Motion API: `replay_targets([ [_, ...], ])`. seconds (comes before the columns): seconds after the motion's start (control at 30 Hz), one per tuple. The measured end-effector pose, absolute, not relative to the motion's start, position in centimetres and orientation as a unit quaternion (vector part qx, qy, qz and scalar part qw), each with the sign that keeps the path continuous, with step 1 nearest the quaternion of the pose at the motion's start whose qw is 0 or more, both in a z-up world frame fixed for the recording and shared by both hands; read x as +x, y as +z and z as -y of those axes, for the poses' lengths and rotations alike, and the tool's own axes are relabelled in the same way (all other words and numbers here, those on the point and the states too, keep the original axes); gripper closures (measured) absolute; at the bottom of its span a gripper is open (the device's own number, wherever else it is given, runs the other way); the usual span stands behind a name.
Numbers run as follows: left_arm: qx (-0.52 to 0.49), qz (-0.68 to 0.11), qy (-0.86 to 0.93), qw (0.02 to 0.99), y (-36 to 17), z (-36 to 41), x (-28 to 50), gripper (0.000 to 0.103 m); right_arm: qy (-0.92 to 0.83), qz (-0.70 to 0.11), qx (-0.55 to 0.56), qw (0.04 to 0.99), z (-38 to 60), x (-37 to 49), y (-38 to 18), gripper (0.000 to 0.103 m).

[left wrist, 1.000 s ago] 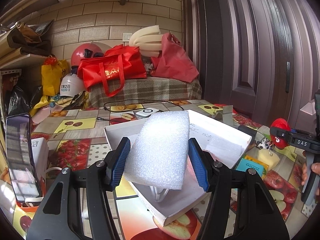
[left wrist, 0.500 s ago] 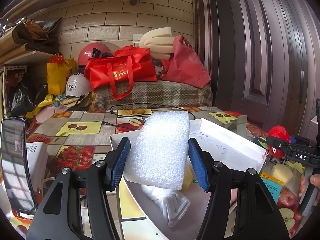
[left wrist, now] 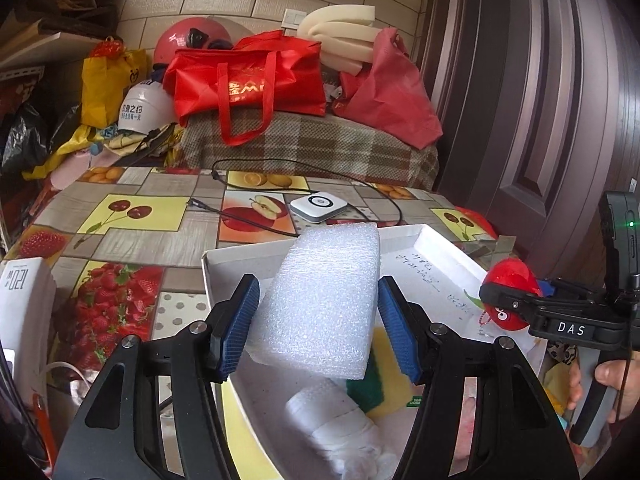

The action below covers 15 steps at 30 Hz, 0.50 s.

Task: Organize soft objects
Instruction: 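Place the foam block in the box with the left tool while the right drops the apple, then grasp the blue tissue pack with the left tool while the right grasps the patterned scrunchie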

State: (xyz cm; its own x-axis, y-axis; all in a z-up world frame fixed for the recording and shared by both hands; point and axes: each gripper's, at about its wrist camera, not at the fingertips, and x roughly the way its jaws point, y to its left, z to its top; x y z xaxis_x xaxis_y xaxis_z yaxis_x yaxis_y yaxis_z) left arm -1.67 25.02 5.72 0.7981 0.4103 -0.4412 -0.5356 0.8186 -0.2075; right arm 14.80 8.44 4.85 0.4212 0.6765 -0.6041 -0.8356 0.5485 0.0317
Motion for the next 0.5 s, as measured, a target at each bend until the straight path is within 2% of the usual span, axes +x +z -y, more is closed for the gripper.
replay_targets([
  [0.07,-0.173,-0.187,0.267,0.929,5.5,-25.5,-2.1,0.021,0.446,-0.286,-0.131,0.838,-8.7,14.9,4.8,0.013],
  [0.1,-0.179,-0.181,0.272,0.928,5.6,-25.8,-2.4,0.008,0.443,-0.278,-0.122,0.844,-8.5,14.8,5.0,0.012],
  [0.13,-0.183,-0.173,0.278,0.927,5.6,-25.9,-2.7,0.000,0.445,-0.271,-0.112,0.846,-8.1,14.7,5.3,0.012],
  [0.3,-0.184,-0.156,0.290,0.926,6.2,-25.8,-3.5,0.000,0.451,-0.236,-0.069,0.858,-5.2,13.7,7.1,0.011],
  [0.33,-0.183,-0.155,0.287,0.927,6.4,-25.6,-3.6,0.000,0.451,-0.230,-0.059,0.860,-4.5,13.5,7.5,0.009],
  [0.37,-0.182,-0.154,0.283,0.929,6.5,-25.3,-3.7,0.000,0.451,-0.226,-0.048,0.862,-3.7,13.3,7.8,0.000],
  [0.5,-0.162,-0.146,0.245,0.945,7.6,-23.1,-4.4,0.000,0.459,-0.216,0.000,0.862,0.5,12.9,8.6,0.000],
])
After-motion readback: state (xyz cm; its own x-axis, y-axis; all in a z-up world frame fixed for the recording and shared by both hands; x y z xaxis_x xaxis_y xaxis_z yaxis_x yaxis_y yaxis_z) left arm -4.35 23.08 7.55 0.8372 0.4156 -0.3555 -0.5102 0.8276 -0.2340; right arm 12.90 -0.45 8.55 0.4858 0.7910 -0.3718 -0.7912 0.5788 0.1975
